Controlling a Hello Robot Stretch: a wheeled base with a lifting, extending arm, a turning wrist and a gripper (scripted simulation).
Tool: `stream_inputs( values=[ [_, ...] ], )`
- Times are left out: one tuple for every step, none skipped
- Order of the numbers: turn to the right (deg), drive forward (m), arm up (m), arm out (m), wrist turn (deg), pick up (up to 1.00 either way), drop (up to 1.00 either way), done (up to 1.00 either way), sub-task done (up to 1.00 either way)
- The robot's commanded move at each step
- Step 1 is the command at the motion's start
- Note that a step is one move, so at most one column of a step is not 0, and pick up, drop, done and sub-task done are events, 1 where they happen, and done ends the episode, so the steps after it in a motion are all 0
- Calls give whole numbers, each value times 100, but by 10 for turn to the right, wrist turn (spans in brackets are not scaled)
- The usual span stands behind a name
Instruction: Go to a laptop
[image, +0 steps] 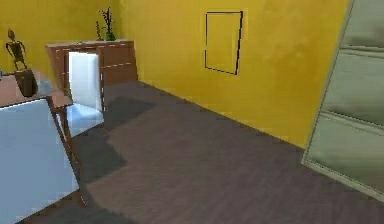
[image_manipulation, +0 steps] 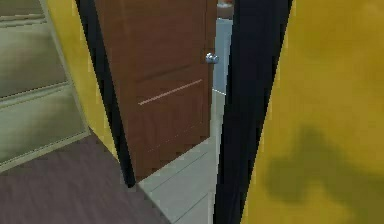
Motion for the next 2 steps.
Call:
stream_inputs(
  values=[
    [0, 35, 0, 0, 0, 0, 0, 0, 0],
    [-450, 0, 0, 0, 0, 0, 0, 0, 0]
  ],
)
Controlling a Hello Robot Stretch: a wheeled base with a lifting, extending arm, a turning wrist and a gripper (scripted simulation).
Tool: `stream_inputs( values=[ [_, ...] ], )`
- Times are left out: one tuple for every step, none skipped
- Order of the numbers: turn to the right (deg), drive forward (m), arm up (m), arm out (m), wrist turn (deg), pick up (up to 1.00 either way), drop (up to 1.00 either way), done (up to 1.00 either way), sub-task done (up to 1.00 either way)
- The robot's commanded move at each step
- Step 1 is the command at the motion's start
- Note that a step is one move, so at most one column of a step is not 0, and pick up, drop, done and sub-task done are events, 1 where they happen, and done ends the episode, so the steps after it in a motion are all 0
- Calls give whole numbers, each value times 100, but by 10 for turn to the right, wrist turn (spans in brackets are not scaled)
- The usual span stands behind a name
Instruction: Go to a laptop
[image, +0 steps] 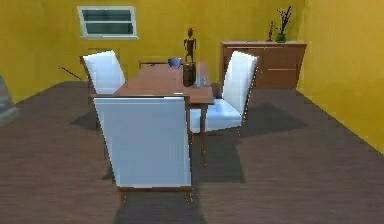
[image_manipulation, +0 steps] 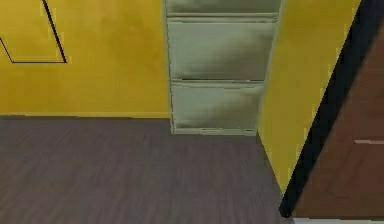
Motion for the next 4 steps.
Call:
stream_inputs(
  values=[
    [-450, 0, 0, 0, 0, 0, 0, 0, 0],
    [-30, 0, 0, 0, 0, 0, 0, 0, 0],
    [0, 30, 0, 0, 0, 0, 0, 0, 0],
    [-360, 0, 0, 0, 0, 0, 0, 0, 0]
  ],
)
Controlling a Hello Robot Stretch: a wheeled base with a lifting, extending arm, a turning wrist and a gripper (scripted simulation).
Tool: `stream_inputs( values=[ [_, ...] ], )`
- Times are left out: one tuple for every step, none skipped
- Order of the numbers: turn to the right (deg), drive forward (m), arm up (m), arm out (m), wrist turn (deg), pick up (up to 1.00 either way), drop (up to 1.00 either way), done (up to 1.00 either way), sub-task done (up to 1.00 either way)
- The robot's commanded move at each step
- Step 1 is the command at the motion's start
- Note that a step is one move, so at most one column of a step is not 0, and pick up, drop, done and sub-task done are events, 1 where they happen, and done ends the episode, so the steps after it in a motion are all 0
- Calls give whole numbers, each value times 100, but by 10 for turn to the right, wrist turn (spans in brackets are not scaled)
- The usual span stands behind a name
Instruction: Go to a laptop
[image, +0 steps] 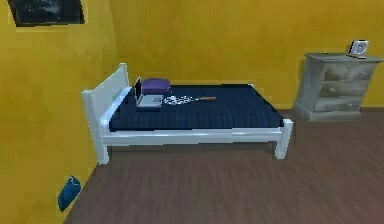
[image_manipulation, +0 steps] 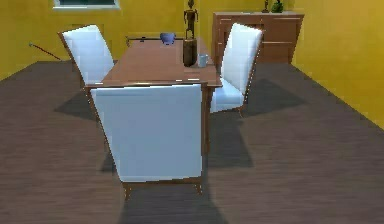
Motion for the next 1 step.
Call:
stream_inputs(
  values=[
    [0, 60, 0, 0, 0, 0, 0, 0, 0]
  ],
)
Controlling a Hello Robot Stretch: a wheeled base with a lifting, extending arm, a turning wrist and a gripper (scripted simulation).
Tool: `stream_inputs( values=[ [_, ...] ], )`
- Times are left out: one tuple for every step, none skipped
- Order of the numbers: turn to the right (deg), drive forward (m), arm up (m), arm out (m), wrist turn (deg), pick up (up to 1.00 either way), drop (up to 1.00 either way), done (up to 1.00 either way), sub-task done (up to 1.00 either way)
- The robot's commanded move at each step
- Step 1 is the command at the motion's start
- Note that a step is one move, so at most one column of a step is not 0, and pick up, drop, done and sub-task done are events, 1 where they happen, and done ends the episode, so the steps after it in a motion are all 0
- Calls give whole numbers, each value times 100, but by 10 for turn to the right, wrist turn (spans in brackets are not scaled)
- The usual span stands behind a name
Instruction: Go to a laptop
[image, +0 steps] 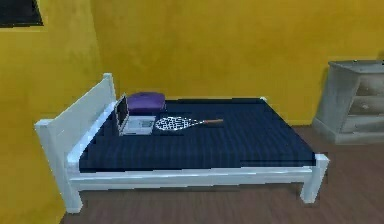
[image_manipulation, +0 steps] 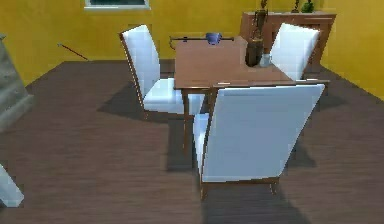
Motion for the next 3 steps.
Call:
stream_inputs(
  values=[
    [-300, 0, 0, 0, 0, 0, 0, 0, 0],
    [0, 75, 0, 0, 0, 0, 0, 0, 0],
    [210, 0, 0, 0, 0, 0, 0, 0, 0]
  ],
)
